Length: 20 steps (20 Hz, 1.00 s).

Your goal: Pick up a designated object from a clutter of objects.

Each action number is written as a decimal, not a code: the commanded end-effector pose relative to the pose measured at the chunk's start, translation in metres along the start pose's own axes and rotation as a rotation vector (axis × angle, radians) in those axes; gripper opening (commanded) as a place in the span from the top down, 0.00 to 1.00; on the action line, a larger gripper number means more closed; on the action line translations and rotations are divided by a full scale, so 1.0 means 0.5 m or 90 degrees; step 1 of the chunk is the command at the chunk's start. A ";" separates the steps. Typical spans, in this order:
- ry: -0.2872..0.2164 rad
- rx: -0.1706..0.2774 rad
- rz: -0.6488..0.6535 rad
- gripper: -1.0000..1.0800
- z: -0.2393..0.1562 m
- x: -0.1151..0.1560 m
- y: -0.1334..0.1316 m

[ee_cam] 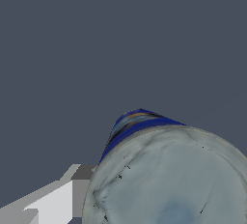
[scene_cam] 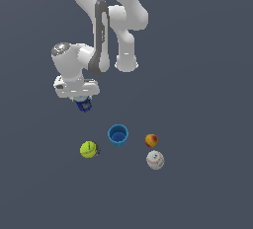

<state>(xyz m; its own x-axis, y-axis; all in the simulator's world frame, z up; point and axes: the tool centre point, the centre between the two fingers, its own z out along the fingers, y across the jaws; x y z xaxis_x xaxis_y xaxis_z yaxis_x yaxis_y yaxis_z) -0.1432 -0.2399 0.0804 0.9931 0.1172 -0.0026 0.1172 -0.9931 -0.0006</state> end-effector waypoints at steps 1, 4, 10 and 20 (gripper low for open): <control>0.002 -0.001 0.000 1.00 -0.014 0.004 -0.003; 0.002 -0.001 0.000 1.00 -0.035 0.006 -0.010; 0.001 -0.002 0.000 1.00 -0.103 0.014 -0.033; 0.000 -0.004 0.001 1.00 -0.272 0.033 -0.091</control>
<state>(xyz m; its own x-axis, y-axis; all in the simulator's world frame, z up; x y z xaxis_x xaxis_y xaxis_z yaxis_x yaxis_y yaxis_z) -0.1333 -0.1973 0.2012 0.9932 0.1165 -0.0046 0.1165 -0.9932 0.0030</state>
